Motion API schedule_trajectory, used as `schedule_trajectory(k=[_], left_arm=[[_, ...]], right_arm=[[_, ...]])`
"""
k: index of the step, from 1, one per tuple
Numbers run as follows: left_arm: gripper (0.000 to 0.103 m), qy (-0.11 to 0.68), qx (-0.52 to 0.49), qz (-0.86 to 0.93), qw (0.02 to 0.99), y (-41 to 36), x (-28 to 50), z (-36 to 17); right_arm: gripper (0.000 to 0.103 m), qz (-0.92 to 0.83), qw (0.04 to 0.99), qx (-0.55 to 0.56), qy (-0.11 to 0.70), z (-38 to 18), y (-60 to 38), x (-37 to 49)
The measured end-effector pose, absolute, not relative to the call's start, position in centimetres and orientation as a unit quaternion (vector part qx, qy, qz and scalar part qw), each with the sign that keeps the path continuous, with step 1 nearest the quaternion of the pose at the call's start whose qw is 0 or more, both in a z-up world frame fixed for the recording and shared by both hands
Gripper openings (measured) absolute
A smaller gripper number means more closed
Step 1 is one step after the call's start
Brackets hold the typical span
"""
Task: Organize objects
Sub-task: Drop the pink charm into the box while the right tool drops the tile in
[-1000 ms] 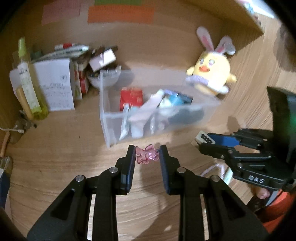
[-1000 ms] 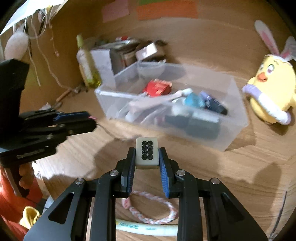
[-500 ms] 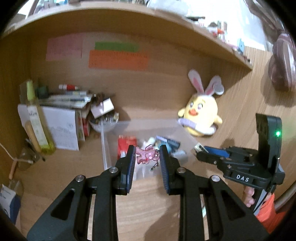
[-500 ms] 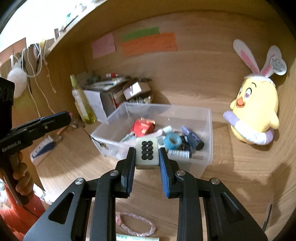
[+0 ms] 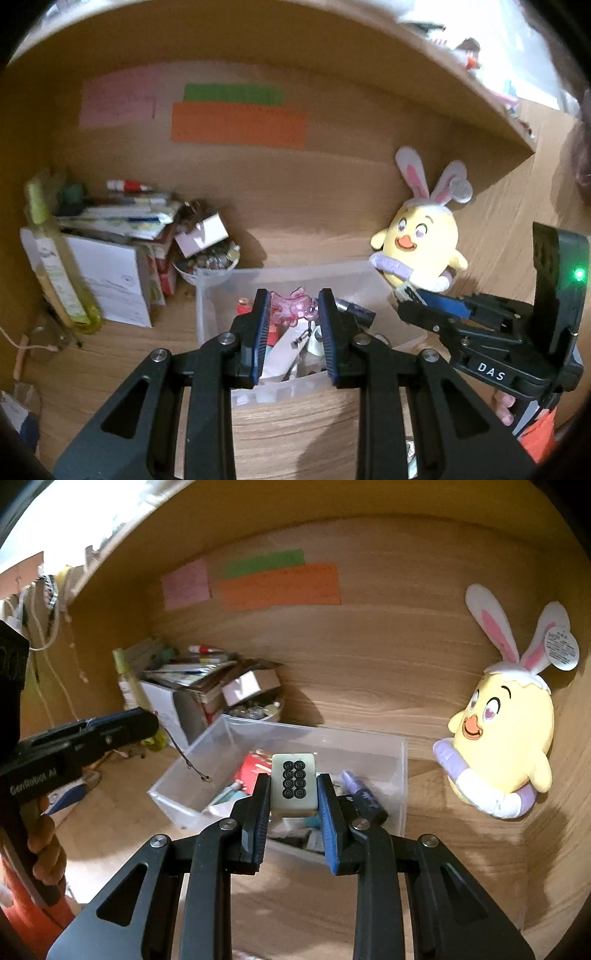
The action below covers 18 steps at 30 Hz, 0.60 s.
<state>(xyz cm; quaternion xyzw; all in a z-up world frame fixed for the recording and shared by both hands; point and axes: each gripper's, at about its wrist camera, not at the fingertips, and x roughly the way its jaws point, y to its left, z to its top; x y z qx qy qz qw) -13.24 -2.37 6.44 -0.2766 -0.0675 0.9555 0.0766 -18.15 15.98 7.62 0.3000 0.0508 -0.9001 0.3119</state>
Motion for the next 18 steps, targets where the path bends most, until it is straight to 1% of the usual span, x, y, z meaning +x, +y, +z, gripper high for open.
schedule_trajectory(k=[5, 13, 18], left_arm=[[0.026, -0.086, -0.320, 0.938, 0.102, -1.9, -16.0, 4.0], [0.026, -0.074, -0.367, 0.922, 0.097, -0.6, -19.1, 0.6], [0.026, -0.074, -0.394, 0.911, 0.095, -0.4, -20.3, -1.7]], right_arm=[[0.023, -0.897, 0.288, 0.329, 0.058, 5.7, 15.5, -20.5], [0.023, -0.888, 0.258, 0.377, 0.058, 2.3, 15.5, -23.4], [0.023, -0.886, 0.251, 0.383, 0.070, 1.4, 14.9, -23.9]])
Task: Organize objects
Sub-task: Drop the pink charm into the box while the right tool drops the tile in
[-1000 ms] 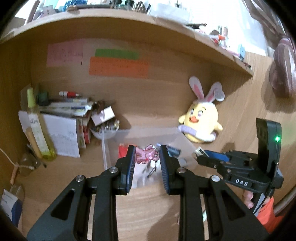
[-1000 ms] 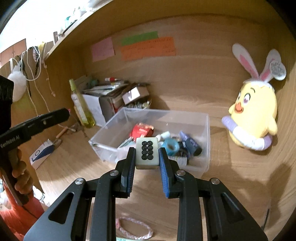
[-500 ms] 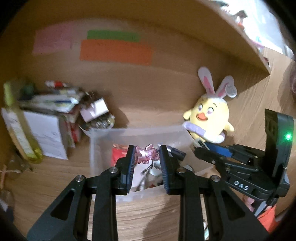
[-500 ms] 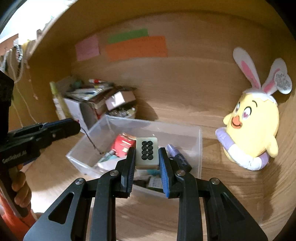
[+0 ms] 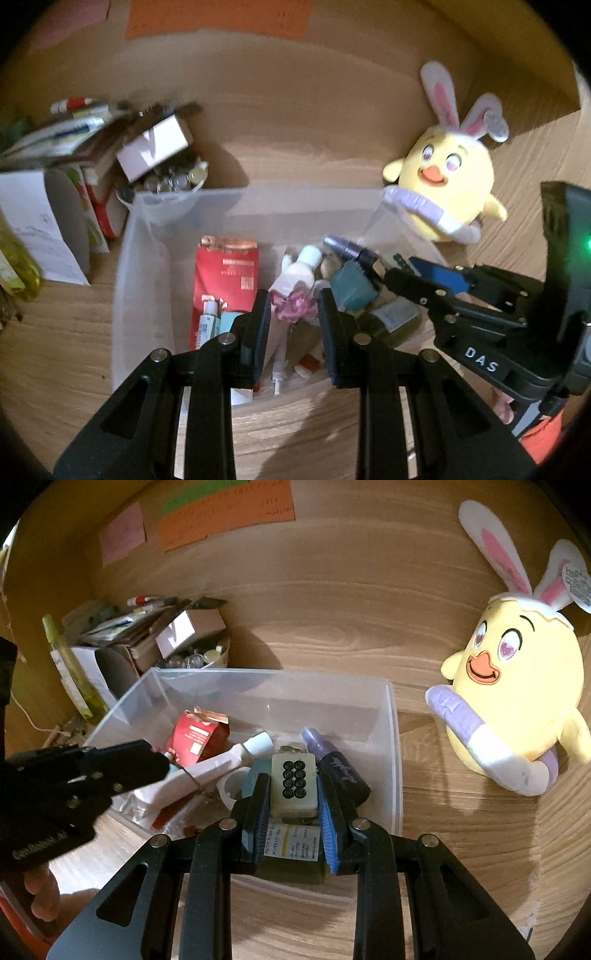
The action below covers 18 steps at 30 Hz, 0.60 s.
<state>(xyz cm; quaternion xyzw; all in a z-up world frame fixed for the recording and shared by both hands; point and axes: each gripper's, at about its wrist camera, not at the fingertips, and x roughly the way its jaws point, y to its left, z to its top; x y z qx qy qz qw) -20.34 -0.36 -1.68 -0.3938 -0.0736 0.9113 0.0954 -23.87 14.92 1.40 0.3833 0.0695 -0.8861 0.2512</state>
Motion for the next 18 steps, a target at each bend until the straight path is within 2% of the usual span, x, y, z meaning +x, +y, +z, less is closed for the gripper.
schedule_trajectory(k=[7, 8, 10, 12, 14, 16, 18], left_arm=[[0.027, -0.058, -0.407, 0.907, 0.094, 0.1, -20.8, -2.8], [0.030, -0.056, -0.404, 0.908, 0.091, 0.2, -20.8, -2.8], [0.047, -0.052, -0.402, 0.910, 0.087, 0.3, -20.7, -2.7], [0.056, -0.051, -0.394, 0.914, 0.082, 0.3, -20.2, -2.4], [0.057, -0.047, -0.389, 0.916, 0.082, 0.4, -19.9, -2.1], [0.058, -0.046, -0.387, 0.917, 0.083, 0.4, -19.6, -1.9], [0.061, -0.046, -0.382, 0.919, 0.082, 0.4, -19.1, -1.6]], right_arm=[[0.023, -0.885, 0.247, 0.387, 0.079, 0.7, 14.5, -24.1], [0.023, -0.885, 0.246, 0.387, 0.082, 0.7, 14.4, -24.1], [0.023, -0.889, 0.240, 0.379, 0.091, 0.7, 14.3, -23.9], [0.023, -0.889, 0.240, 0.376, 0.101, 0.8, 14.1, -23.6], [0.028, -0.891, 0.241, 0.371, 0.108, 1.0, 13.9, -23.2], [0.038, -0.893, 0.238, 0.364, 0.112, 1.3, 13.8, -22.9], [0.040, -0.896, 0.236, 0.360, 0.114, 1.5, 13.9, -22.7]])
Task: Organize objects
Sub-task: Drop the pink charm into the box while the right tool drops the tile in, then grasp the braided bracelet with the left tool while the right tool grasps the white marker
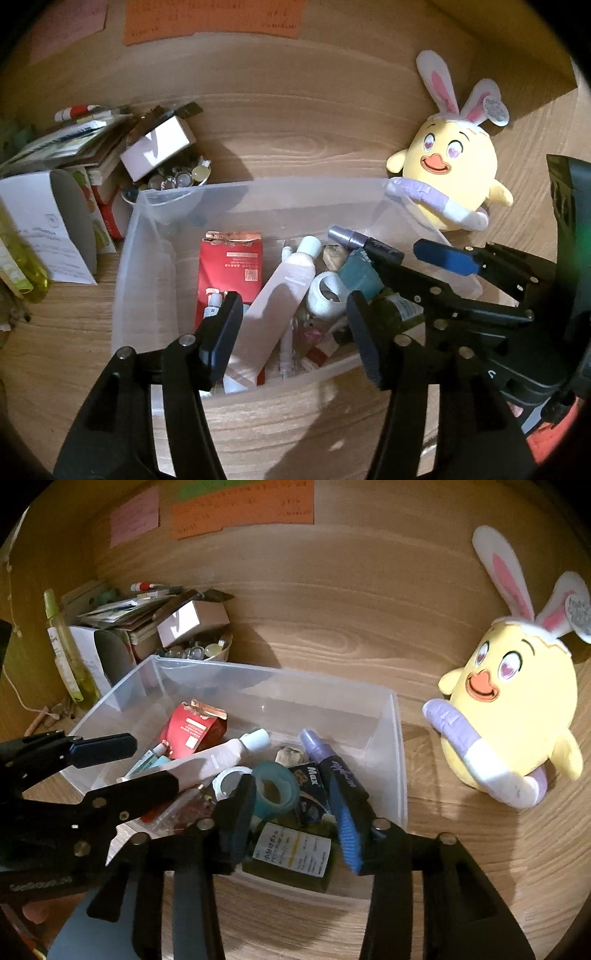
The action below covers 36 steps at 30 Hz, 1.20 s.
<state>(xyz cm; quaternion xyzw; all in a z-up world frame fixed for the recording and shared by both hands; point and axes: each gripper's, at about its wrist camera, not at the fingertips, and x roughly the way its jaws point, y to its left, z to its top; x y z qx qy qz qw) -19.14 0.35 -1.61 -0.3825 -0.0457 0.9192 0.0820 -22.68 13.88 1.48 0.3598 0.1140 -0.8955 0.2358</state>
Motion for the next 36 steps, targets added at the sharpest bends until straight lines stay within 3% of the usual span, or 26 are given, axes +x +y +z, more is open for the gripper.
schedule_trajectory(k=[5, 13, 18, 36], left_arm=[[0.067, -0.054, -0.369, 0.924, 0.083, -0.1, -17.7, -0.6], [0.091, -0.041, -0.334, 0.939, 0.073, -0.3, -14.3, 1.2], [0.094, -0.039, -0.331, 0.940, 0.074, -0.4, -12.1, 1.0], [0.094, 0.026, -0.416, 0.904, 0.092, 1.8, -3.4, -6.3]], right_arm=[[0.048, -0.898, 0.239, 0.355, 0.106, 2.5, 14.5, -21.9], [0.070, -0.908, 0.239, 0.329, 0.096, 4.4, 16.7, -18.7], [0.079, -0.911, 0.241, 0.324, 0.086, 4.6, 18.3, -16.0], [0.081, -0.861, 0.270, 0.430, 0.024, -2.6, 22.6, -7.0]])
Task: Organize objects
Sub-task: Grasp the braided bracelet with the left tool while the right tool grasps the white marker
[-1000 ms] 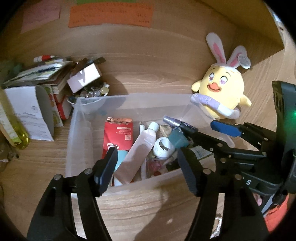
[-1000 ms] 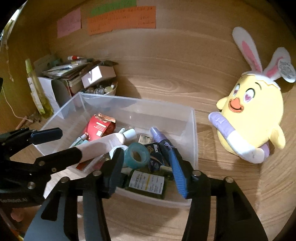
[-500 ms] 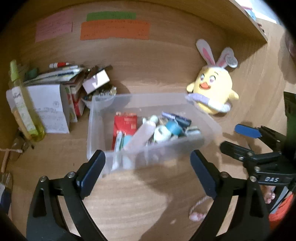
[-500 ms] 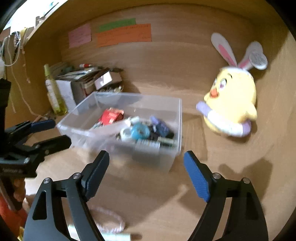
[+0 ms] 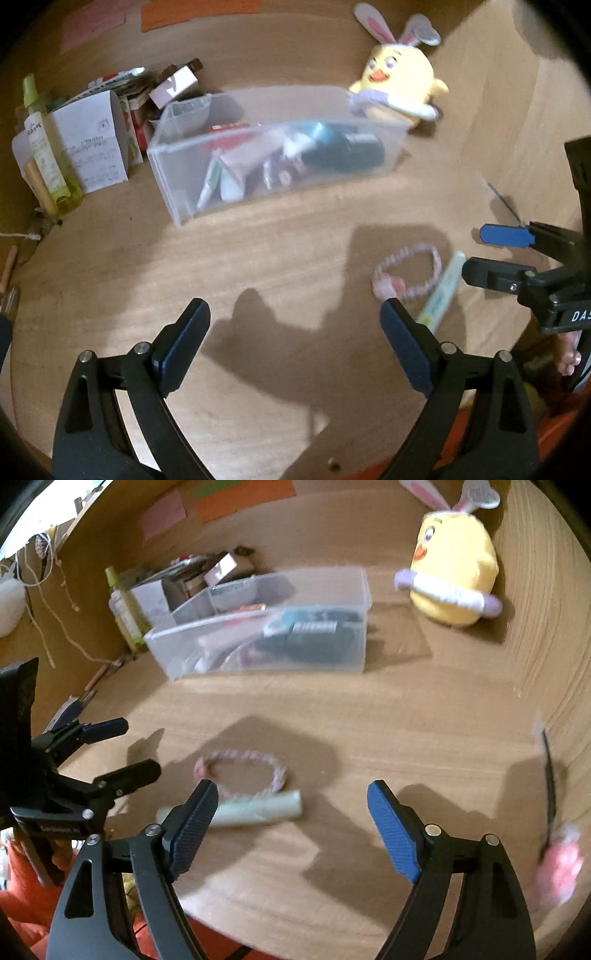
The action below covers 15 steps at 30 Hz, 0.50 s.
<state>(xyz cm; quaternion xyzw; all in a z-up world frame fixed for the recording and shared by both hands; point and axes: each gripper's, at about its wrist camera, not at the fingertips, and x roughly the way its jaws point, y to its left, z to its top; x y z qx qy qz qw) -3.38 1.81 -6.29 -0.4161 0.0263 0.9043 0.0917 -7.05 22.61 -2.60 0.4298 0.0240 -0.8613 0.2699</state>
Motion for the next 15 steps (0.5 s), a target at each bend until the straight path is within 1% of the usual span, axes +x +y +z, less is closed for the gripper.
schedule_trajectory(k=[4, 10, 12, 15], left_arm=[[0.094, 0.031, -0.426, 0.899, 0.094, 2.3, -2.2, -6.9], [0.094, 0.024, -0.431, 0.897, 0.089, 2.0, -0.8, -7.6], [0.094, 0.035, -0.427, 0.900, 0.080, 2.4, -0.6, -7.9], [0.094, 0.037, -0.423, 0.900, 0.098, 3.5, -0.9, -7.8]], right_arm=[[0.081, -0.841, 0.299, 0.450, 0.002, -3.8, 21.9, -5.4], [0.080, -0.838, 0.320, 0.441, 0.024, -4.1, 20.1, -3.9], [0.080, -0.839, 0.320, 0.440, 0.026, -4.1, 20.0, -3.8], [0.080, -0.841, 0.313, 0.441, 0.019, -4.0, 19.9, -4.3]])
